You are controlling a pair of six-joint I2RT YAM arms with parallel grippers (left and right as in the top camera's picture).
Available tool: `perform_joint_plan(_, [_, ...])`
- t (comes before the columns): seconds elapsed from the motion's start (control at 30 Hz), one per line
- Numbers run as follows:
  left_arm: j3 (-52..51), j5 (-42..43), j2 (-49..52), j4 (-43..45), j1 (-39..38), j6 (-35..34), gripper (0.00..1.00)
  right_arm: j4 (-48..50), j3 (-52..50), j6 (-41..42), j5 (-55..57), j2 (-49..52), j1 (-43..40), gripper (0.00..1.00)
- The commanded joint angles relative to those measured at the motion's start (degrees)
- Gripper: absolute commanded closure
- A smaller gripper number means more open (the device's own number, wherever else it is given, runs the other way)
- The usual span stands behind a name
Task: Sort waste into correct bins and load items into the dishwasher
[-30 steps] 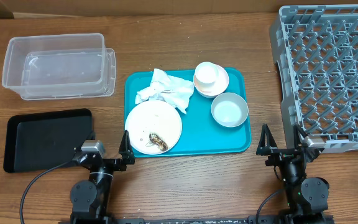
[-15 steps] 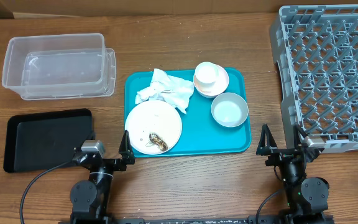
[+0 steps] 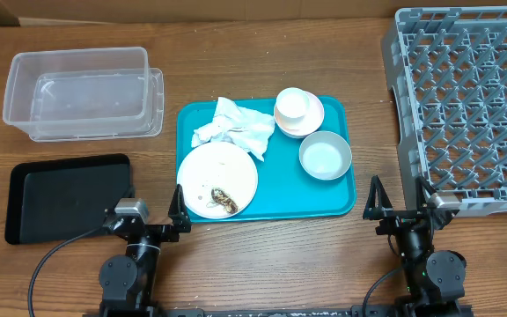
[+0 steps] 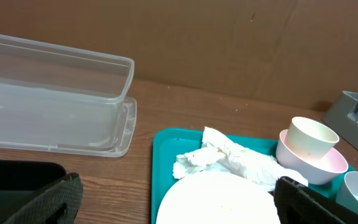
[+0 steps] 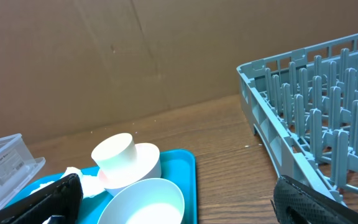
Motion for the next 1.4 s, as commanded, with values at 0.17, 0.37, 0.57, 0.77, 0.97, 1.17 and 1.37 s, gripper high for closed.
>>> perform_joint_plan(0.17, [-0.2,-0.4,-0.5,-0.1,-0.5,1.1,0.00,0.2,-0.6,-0.4,0.3,-0.5,-0.2,0.00])
perform_joint_plan(0.37, [-0.2,-0.4,-0.5,-0.1,-0.5,1.1,0.00,0.2,-0.6,-0.4,0.3,-0.5,-0.2,0.00])
perform_joint_plan(0.57, [-0.2,13.3,-0.5,6.6,-0.5,-18.0,0.00,0.2,-0.6,-0.4,0.3,-0.5,-0.2,0.00])
perform_joint_plan(0.77, [-0.2,18.7,-0.5,10.8,-0.5,-37.1,0.00,0.2,-0.6,-0.4,0.3,-0.5,-0.2,0.00])
perform_joint_plan(0.97, [0.6,24.4,-0.5,20.6,-0.5,-33.8,0.00,0.2,-0.6,-0.4,0.3,-0.5,-0.2,0.00])
perform_joint_plan(1.17, [10.6,25.2,3.2,8.8,-0.5,-25.6,0.00,0.2,-0.6,-0.4,0.3,-0.5,-0.2,0.00])
perform_joint_plan(1.37, [36.7,23.7,26.2,-17.1,-0.5,-9.9,0.00,0.2,-0.6,-0.4,0.3,-0.5,-0.2,0.00])
